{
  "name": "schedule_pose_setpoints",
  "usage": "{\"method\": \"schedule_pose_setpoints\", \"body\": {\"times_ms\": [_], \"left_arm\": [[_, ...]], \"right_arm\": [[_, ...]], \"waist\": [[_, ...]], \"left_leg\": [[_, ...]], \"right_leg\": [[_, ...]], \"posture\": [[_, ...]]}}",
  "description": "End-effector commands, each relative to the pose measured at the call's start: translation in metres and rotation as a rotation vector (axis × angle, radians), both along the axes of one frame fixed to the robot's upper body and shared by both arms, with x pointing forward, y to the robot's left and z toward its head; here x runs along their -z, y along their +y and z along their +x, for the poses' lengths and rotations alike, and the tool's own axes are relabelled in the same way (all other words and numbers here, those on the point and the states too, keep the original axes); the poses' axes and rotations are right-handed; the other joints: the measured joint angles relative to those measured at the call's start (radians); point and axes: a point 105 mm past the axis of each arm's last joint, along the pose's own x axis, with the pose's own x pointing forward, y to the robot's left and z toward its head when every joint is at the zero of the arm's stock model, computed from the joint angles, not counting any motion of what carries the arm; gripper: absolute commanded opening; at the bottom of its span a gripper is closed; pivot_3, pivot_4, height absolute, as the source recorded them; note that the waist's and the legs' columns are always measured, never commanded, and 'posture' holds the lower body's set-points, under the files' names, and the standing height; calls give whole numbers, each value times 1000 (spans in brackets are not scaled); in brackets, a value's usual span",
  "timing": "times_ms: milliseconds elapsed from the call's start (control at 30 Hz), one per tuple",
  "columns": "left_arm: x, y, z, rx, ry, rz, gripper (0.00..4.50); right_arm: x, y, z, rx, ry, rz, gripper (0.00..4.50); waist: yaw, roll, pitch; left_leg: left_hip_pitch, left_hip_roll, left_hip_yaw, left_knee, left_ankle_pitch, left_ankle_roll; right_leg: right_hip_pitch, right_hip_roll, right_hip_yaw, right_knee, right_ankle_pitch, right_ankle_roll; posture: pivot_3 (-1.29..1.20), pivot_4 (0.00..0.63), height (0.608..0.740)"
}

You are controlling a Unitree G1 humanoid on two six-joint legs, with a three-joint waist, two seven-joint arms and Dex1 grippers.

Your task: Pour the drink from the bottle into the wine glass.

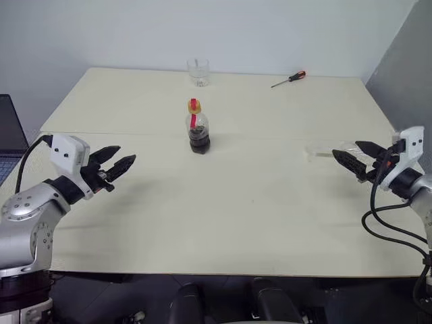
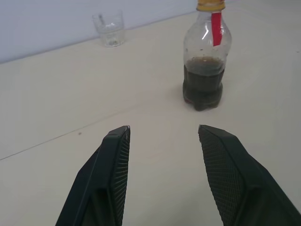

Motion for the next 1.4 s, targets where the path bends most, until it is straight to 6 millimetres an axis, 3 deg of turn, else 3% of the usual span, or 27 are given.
{"method": "schedule_pose_setpoints", "body": {"times_ms": [33,333,467,567,633,767,933,1233,1400], "left_arm": [[-13,-6,0,18,-56,12,2455],[-11,-6,4,7,-64,-17,2455],[-9,-13,19,-15,-89,-15,2455],[-2,-24,34,-55,-115,-7,2455],[2,-28,40,-72,-117,-33,2455],[21,-57,50,-41,-89,-90,2455],[31,-84,62,27,-73,-117,2455],[23,-110,88,130,-82,-153,2455],[22,-112,89,172,-72,-168,3630]], "right_arm": [[-16,2,-2,-21,-49,-11,4500],[-13,11,-7,-64,-30,-3,4500],[-13,36,-11,-156,-28,5,4500],[-9,71,-22,-291,-2,-18,4500],[-8,83,-28,-334,7,-26,4500],[-12,112,-44,-442,12,0,4500],[-11,134,-51,-489,10,-7,4500],[-7,153,-53,-506,2,-10,4500],[-2,148,-59,-476,15,-19,4500]], "waist": [[0,0,0],[0,0,0],[4,0,0],[5,0,0],[6,0,0],[9,0,0],[10,-1,0],[10,-1,0],[10,-1,0]], "left_leg": [[0,0,0,0,0,0],[0,0,-1,0,0,0],[0,-1,-2,0,0,0],[0,-1,-3,0,0,0],[-1,-1,-3,0,0,0],[-2,-1,-6,1,0,0],[-3,-2,-8,2,0,0],[-5,-2,-9,2,0,0],[-6,-2,-10,2,0,0]], "right_leg": [[0,0,0,0,0,0],[0,0,0,0,0,0],[1,0,-1,0,0,0],[1,0,-1,0,0,0],[1,0,0,0,0,0],[1,0,-1,0,0,1],[1,1,-2,0,0,1],[1,1,-5,0,0,1],[0,1,-6,0,0,1]], "posture": [[0,150,740],[0,150,740],[0,150,740],[0,150,740],[0,150,740],[0,150,740],[0,150,740],[0,150,740],[0,150,740]]}}
